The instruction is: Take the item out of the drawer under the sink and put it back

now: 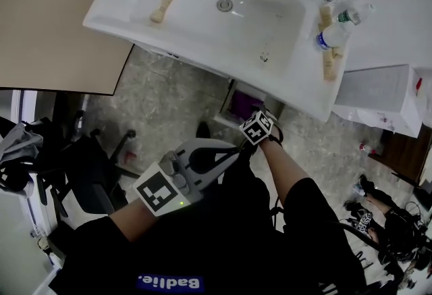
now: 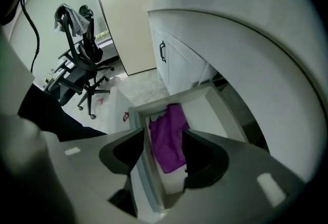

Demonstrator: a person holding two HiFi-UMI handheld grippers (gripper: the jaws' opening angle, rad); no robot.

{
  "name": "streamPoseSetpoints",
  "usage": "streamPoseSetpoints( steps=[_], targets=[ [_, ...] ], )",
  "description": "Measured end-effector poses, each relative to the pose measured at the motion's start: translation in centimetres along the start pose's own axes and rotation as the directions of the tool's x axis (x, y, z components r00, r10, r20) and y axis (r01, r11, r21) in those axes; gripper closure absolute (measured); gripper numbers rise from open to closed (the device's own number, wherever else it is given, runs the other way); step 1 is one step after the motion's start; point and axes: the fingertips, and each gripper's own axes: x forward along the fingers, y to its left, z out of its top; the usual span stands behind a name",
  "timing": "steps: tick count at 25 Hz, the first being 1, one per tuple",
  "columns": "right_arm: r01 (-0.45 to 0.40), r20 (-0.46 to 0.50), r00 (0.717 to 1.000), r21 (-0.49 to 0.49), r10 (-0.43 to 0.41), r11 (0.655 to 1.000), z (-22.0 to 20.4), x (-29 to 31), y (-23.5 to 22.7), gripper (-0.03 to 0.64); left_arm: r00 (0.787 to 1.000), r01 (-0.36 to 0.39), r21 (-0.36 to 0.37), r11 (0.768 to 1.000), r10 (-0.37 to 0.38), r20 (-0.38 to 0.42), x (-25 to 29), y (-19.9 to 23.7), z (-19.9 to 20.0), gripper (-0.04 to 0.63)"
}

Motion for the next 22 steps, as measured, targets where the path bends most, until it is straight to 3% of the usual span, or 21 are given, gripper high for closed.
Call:
streamPoseSetpoints(
  steps=[10, 17, 22],
  targets=[
    [0.010, -0.078, 0.997, -0.026, -0.012, 1.000, -0.4, 4.9, -1.6, 0.399, 0.999, -0.031, 0.008, 0.999, 0.031, -0.026, -1.0, 2.1, -1.0, 0.607],
    [0.019, -0.187, 0.981, -0.126, -0.043, 0.992, -2.0, 8.0, -2.2, 0.388, 0.997, -0.036, 0.011, 0.999, 0.037, -0.062, -1.6, 2.7, -2.2, 0.607],
    [0.007, -0.210, 0.977, -0.148, -0.039, 0.989, -3.0, 8.9, -2.3, 0.391, 0.996, -0.037, 0.009, 0.999, 0.037, -0.081, -1.8, 2.9, -2.4, 0.607]
  ],
)
